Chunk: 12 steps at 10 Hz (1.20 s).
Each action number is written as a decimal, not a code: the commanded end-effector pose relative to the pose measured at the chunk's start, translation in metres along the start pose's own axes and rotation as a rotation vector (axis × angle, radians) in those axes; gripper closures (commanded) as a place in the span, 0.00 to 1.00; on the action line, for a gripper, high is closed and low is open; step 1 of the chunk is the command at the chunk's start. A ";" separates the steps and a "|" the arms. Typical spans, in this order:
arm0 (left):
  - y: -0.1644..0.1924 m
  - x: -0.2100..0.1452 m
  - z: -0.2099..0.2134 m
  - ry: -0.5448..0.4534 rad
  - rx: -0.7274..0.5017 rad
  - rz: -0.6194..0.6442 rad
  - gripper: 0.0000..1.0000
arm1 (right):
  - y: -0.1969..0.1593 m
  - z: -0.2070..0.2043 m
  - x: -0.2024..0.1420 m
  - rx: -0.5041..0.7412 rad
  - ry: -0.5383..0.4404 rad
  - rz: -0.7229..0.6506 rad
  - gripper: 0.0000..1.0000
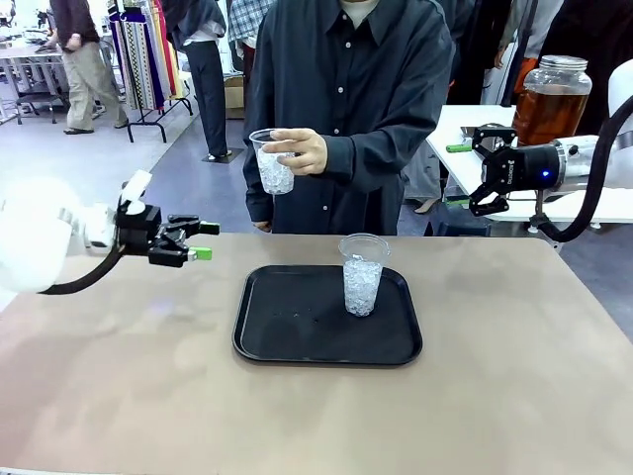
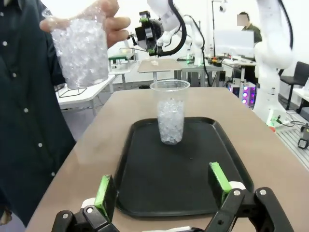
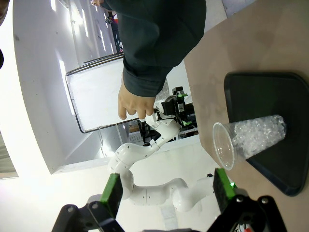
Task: Pour the drink into the iced cup.
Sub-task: Open the gripper to release the iced cup you were holding, then pick up the iced cup indicated by the human and present it to them.
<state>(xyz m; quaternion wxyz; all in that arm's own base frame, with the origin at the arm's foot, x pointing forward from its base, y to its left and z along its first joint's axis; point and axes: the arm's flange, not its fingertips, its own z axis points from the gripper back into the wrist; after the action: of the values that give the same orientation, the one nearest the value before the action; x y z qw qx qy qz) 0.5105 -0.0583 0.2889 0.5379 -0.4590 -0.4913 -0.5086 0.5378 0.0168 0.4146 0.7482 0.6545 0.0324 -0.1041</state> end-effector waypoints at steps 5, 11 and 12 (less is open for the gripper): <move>-0.006 -0.012 0.009 -0.029 0.000 0.021 0.00 | 0.002 0.000 0.000 0.000 -0.001 0.002 0.00; -0.006 -0.012 0.009 -0.029 0.000 0.021 0.00 | 0.002 0.000 0.000 0.000 -0.001 0.002 0.00; -0.006 -0.012 0.009 -0.029 0.000 0.021 0.00 | 0.002 0.000 0.000 0.000 -0.001 0.002 0.00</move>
<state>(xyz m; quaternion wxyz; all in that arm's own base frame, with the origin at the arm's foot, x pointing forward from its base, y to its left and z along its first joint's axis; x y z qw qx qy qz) 0.5052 -0.0489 0.2766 0.5356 -0.4725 -0.4936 -0.4962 0.5378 0.0168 0.4146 0.7482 0.6545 0.0324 -0.1042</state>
